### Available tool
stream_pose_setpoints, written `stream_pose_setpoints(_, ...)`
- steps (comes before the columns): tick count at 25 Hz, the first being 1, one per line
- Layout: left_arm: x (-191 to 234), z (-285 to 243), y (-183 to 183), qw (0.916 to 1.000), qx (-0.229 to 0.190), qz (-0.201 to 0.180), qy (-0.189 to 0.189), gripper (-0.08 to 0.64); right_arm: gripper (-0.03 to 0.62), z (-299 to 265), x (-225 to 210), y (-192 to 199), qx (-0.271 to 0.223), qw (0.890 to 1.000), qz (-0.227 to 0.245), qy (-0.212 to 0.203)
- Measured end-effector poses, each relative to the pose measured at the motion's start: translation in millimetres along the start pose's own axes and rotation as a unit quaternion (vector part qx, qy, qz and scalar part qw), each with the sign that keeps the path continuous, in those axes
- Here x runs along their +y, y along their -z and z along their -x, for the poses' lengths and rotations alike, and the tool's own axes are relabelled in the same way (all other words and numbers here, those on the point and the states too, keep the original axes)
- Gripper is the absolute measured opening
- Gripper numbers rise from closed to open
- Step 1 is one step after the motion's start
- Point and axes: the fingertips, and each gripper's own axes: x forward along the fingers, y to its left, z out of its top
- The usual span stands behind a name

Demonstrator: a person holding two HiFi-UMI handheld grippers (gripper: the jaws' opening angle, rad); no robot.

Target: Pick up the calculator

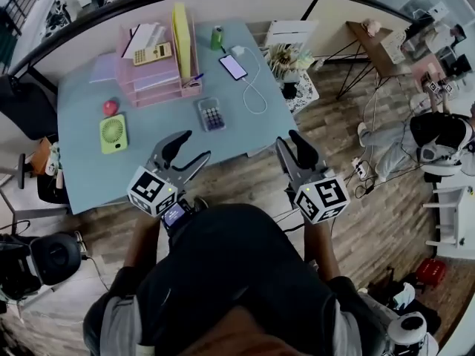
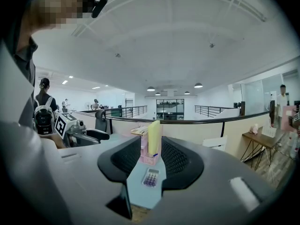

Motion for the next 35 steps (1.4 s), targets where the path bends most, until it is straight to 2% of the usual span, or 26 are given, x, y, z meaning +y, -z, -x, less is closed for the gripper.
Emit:
stream_pose_setpoints(13,49.1,48.7,5.5,0.9985,-0.014,0.017,-0.05,0.295,0.118,-67.7,37.6,-12.1,0.007,0.999,0.017,-0.043)
stream_pose_setpoints(20,60.3,57.0,11.7,0.996,-0.002,0.024,-0.086,0.295,0.118,-98.5,35.1,-7.0,0.012,0.997,0.01,-0.078)
stream_pose_setpoints(28,86.6,50.5,14.6,0.9871,0.018,0.03,-0.156,0.295,0.118,-154.8,17.1,-2.9,0.012,0.99,-0.001,-0.144)
stream_pose_setpoints(35,106.5,21.3,14.8,0.9797,0.035,0.037,-0.194,0.295,0.118,-202.8,0.5,-2.4,0.017,0.98,-0.009,-0.199)
